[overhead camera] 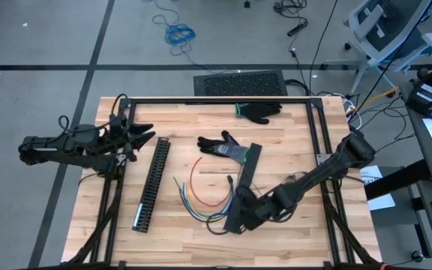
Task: Ziptie cables
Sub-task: Put the cable wire on the table
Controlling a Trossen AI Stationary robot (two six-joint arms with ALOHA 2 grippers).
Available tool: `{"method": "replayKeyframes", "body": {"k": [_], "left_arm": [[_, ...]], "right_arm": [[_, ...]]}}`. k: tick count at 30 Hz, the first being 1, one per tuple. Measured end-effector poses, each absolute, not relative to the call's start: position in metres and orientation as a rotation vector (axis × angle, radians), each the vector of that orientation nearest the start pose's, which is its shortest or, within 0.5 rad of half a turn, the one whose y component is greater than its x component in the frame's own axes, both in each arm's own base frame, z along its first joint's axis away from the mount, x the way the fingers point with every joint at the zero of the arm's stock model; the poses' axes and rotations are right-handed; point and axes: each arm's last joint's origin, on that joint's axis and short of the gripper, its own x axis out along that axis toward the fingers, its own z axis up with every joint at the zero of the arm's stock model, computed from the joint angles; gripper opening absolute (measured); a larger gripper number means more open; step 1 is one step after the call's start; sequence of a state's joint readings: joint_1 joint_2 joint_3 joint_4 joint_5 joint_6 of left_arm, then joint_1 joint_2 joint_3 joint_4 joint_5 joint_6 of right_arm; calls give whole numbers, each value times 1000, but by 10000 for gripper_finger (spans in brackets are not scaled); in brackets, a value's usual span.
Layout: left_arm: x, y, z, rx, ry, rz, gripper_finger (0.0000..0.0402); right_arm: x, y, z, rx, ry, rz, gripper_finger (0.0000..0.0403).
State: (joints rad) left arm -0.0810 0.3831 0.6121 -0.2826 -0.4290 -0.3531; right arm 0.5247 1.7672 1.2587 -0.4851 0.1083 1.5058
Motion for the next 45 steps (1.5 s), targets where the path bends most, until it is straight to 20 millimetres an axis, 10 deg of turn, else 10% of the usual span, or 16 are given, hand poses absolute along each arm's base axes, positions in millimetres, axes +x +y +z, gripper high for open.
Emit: {"method": "replayKeyframes", "body": {"k": [7,15,30,45], "left_arm": [[95,4,311,-336,-10,353,173],[95,4,311,-341,-11,353,173],[95,4,311,-342,-4,342,173],[95,4,312,-372,-19,345,173]], "right_arm": [[343,197,186,1106,1037,-215,1],[353,127,187,1015,852,-637,8],[364,61,177,927,865,-813,187],[377,56,145,946,967,-772,197]]}}
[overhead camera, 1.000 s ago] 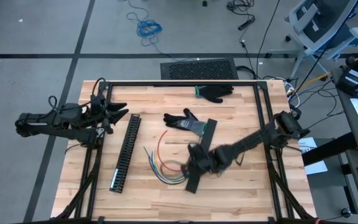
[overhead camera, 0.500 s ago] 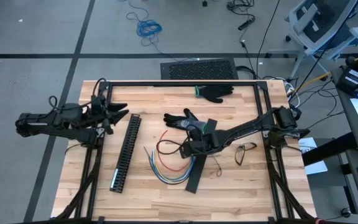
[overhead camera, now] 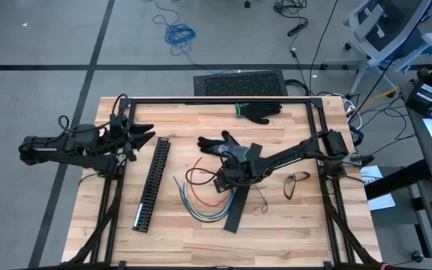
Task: Ziptie cables
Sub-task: Put the cable wire on the table
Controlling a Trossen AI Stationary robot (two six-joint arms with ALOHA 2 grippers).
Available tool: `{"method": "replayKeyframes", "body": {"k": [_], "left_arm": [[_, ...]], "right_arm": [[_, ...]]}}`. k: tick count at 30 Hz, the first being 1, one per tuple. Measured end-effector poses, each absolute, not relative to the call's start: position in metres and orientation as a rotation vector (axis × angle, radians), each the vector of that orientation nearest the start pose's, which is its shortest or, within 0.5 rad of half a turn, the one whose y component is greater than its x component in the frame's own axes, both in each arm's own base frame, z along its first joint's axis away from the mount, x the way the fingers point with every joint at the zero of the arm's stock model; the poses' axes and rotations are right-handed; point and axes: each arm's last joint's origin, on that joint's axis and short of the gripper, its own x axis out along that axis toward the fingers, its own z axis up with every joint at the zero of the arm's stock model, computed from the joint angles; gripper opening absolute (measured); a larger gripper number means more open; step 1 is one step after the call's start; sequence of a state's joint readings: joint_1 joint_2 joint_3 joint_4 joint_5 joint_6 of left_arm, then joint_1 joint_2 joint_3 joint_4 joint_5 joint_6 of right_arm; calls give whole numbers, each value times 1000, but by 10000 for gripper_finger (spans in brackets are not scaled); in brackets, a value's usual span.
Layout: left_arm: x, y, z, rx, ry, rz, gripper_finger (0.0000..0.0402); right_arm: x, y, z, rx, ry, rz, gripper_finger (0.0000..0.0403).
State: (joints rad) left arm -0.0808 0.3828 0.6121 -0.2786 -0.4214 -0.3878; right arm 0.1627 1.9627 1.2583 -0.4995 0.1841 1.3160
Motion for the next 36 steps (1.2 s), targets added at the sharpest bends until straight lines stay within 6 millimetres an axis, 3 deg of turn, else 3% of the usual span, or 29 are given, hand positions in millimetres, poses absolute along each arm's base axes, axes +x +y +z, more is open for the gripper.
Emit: {"method": "replayKeyframes", "body": {"k": [8,11,15,21,25,29,32,36], "left_arm": [[95,4,312,-371,-20,356,173],[95,5,311,-371,-20,360,173],[95,5,311,-370,-19,360,173],[95,5,311,-362,-18,361,173],[95,5,311,-360,-14,361,173],[95,5,309,-354,8,365,173],[94,5,308,-353,13,366,173],[94,5,307,-351,28,369,173]], "right_arm": [[379,58,132,935,996,-780,190],[379,58,123,928,1026,-801,148],[382,58,117,931,1026,-793,35],[389,53,124,977,932,-756,28],[393,37,147,979,787,-756,27],[386,21,199,953,645,-703,27],[369,24,229,923,648,-652,27],[331,42,269,910,699,-627,26]]}}
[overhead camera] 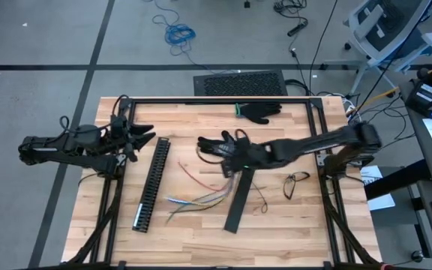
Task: Ziptie cables
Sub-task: Put the cable wire on the table
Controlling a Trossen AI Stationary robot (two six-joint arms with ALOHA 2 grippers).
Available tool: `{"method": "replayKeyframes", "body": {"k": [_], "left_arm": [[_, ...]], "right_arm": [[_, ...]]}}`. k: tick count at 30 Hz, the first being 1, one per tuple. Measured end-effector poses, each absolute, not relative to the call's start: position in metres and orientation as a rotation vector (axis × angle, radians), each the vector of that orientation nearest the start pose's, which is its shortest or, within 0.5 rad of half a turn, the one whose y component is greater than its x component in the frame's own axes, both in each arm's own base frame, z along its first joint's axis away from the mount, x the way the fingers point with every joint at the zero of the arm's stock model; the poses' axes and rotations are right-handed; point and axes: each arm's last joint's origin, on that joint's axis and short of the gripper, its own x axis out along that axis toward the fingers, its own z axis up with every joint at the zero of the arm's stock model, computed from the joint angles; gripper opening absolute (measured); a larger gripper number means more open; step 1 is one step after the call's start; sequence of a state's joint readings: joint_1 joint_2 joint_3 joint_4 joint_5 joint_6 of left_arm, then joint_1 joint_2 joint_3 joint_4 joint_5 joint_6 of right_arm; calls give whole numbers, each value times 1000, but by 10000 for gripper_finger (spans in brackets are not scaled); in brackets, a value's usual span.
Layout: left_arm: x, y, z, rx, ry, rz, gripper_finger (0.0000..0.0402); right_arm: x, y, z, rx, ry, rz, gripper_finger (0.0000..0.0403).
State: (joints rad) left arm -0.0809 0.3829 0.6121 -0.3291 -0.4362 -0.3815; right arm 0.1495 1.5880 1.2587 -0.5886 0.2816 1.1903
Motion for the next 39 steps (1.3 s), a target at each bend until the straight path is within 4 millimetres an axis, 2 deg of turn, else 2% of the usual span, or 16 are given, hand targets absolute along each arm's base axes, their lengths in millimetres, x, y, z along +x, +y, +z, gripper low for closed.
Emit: {"method": "replayKeyframes", "body": {"k": [5,7,10,13,15,23,28,33,39], "left_arm": [[94,5,306,-349,35,370,173],[94,5,306,-347,36,370,173],[94,5,306,-347,39,371,173],[94,5,306,-347,39,371,173],[94,5,306,-353,37,371,173],[94,5,306,-378,33,372,173],[94,5,306,-379,33,372,173],[94,5,306,-373,35,372,173],[94,5,305,-367,44,373,173]], "right_arm": [[283,72,299,977,811,-585,22],[272,83,300,998,882,-571,22],[270,98,286,1025,974,-572,22],[279,112,264,1068,1043,-521,22],[286,120,241,1088,1090,-508,22],[319,136,164,1133,1198,-500,21],[341,143,132,1203,1171,-448,21],[369,129,115,1297,1023,-376,21],[385,89,111,1311,860,-470,19]]}}
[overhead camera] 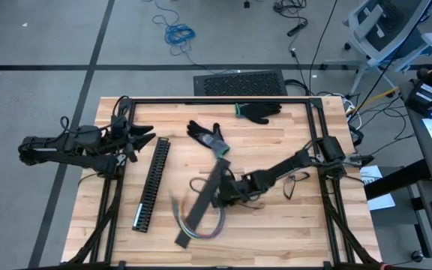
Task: Ziptie cables
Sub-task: Put the cable wire on the table
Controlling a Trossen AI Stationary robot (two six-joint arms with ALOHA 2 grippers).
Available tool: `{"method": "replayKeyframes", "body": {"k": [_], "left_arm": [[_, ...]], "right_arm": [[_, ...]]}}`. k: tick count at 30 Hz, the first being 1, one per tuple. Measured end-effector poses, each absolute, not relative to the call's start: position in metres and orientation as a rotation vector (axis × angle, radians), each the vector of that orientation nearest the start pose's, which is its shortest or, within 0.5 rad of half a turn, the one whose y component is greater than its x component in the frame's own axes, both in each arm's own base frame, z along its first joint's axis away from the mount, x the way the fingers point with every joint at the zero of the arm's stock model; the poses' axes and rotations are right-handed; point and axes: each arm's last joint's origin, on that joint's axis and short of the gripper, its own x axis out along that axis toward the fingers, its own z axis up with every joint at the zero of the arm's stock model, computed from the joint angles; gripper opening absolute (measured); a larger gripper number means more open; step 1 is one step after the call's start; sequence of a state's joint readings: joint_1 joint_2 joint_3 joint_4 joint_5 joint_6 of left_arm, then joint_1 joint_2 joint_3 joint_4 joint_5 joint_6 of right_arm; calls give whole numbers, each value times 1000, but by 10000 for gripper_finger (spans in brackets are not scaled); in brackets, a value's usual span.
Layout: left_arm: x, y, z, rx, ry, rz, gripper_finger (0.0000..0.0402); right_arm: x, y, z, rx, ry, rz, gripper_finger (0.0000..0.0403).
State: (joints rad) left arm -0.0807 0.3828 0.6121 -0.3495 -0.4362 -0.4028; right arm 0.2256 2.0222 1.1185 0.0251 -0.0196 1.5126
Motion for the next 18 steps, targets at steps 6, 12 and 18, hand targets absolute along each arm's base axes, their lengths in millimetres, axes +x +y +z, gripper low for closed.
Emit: {"method": "replayKeyframes", "body": {"k": [6,12,18], "left_arm": [[94,5,305,-341,51,373,173],[94,5,305,-311,56,371,173],[94,5,305,-290,60,368,173]], "right_arm": [[396,39,113,1287,734,-538,17],[403,0,117,1272,595,-559,17],[409,-38,126,1251,434,-553,17]]}}
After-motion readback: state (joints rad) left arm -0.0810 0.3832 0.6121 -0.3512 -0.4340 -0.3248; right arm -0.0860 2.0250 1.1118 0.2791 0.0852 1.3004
